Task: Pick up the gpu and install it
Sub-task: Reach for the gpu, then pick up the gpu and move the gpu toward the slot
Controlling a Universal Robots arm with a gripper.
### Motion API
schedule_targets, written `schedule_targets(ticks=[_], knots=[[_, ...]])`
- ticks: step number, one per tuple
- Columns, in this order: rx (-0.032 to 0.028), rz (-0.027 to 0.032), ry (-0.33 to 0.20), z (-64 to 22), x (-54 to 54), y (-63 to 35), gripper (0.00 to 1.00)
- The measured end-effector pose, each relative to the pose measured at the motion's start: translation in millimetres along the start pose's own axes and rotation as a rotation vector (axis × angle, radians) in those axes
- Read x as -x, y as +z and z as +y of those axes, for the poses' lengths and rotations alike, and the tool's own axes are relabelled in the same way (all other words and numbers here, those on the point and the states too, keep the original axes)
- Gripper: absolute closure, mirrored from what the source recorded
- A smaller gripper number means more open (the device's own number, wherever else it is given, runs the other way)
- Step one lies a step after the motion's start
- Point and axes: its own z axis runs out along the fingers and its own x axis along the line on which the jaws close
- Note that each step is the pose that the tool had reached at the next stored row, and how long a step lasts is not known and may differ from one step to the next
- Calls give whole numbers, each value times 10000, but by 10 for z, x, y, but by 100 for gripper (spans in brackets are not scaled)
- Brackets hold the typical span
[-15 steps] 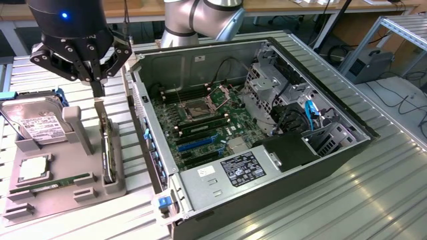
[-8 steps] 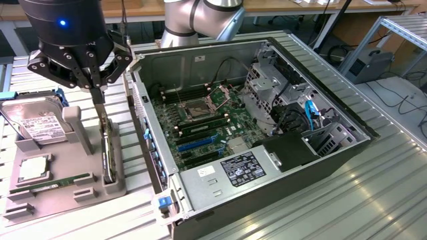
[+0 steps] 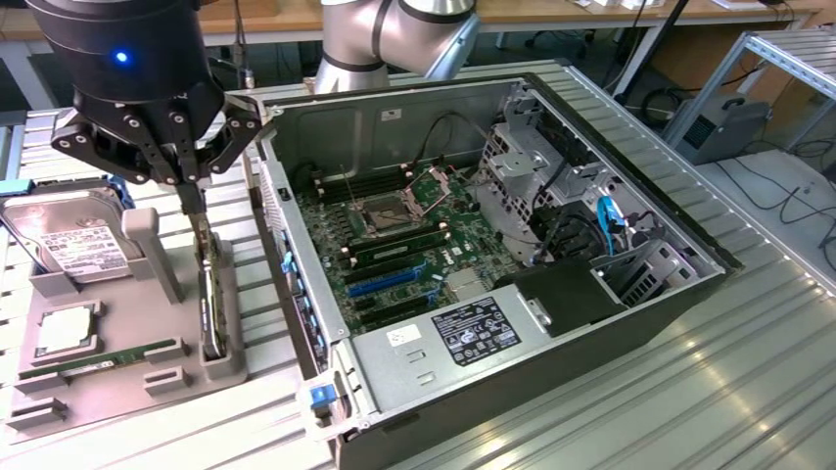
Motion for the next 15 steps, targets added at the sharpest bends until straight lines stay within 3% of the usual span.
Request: schedule_targets(ticks=[15], knots=[[-1,0,0,-22,-1,-1,89]])
